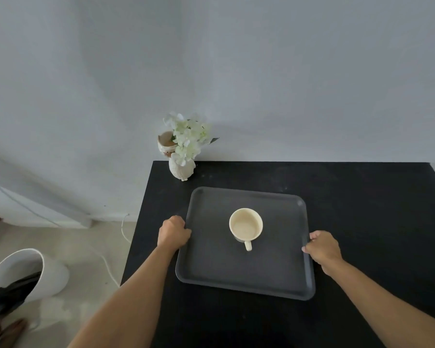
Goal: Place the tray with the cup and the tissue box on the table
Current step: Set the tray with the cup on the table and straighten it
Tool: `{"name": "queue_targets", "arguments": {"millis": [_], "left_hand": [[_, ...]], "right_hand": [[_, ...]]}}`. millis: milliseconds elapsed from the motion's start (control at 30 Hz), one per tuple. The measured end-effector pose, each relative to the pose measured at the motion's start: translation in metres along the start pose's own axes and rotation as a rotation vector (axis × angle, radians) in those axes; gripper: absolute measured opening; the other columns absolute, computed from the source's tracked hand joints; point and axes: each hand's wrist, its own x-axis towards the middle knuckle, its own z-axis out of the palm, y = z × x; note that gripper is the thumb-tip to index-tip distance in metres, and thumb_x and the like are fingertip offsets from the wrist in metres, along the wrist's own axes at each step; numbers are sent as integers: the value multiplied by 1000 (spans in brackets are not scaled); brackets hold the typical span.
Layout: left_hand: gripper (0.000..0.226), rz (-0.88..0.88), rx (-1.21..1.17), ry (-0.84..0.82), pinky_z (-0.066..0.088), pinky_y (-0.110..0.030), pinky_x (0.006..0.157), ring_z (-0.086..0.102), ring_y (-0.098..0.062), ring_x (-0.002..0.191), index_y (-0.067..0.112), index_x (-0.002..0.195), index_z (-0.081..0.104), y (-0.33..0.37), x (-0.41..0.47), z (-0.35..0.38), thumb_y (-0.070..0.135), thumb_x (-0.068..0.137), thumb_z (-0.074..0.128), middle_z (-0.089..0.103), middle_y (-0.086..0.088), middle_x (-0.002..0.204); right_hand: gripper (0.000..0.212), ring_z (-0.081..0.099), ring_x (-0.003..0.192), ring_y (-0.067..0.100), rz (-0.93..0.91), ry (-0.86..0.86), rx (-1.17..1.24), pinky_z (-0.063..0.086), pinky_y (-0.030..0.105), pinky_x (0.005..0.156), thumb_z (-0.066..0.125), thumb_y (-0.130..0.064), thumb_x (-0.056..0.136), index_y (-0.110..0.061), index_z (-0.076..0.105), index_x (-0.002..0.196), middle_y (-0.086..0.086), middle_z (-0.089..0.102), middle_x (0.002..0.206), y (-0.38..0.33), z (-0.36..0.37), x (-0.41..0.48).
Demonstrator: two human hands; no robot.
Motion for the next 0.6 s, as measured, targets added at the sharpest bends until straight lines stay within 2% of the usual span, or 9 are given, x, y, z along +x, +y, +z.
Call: {"name": "queue_targets", "arguments": {"millis": [67, 200, 367, 500, 600], "left_hand": [[16, -13, -20, 6, 45, -30, 65, 59, -26, 76, 4, 92, 66, 9, 5, 2, 17, 83, 65, 62, -7, 87], [13, -30, -49, 22, 46, -31, 64, 57, -26, 75, 3, 90, 63, 27, 17, 5, 14, 83, 64, 59, -7, 87], [20, -39, -58, 40, 47, -32, 66, 56, -27, 77, 1, 97, 65, 47, 35, 6, 13, 82, 64, 59, -8, 90], [21, -37, -50, 50, 48, -33, 68, 57, -30, 79, 1, 98, 66, 61, 50, 6, 12, 81, 63, 59, -9, 91], [18, -42, -42, 52, 47, -32, 64, 57, -30, 75, -1, 92, 65, 69, 61, 6, 12, 80, 63, 59, -9, 86]], "right_hand": [[25, 65, 90, 34, -27, 5, -9, 53, 44, 83, 65, 11, 81, 8, 63, 106, 10, 60, 82, -7, -6, 12], [32, 65, 100, 41, -70, 37, -13, 53, 50, 87, 65, 12, 78, 16, 61, 110, 28, 68, 105, -21, -13, 39], [29, 66, 96, 41, -98, 51, -37, 55, 51, 83, 65, 11, 78, 15, 63, 107, 28, 69, 102, -36, -21, 66], [21, 63, 79, 31, -103, 35, -58, 52, 37, 64, 64, 10, 80, 7, 67, 100, 20, 67, 92, -48, -29, 79], [20, 64, 75, 31, -119, 54, -69, 55, 39, 67, 63, 11, 79, 10, 67, 98, 24, 69, 94, -57, -32, 91]]}}
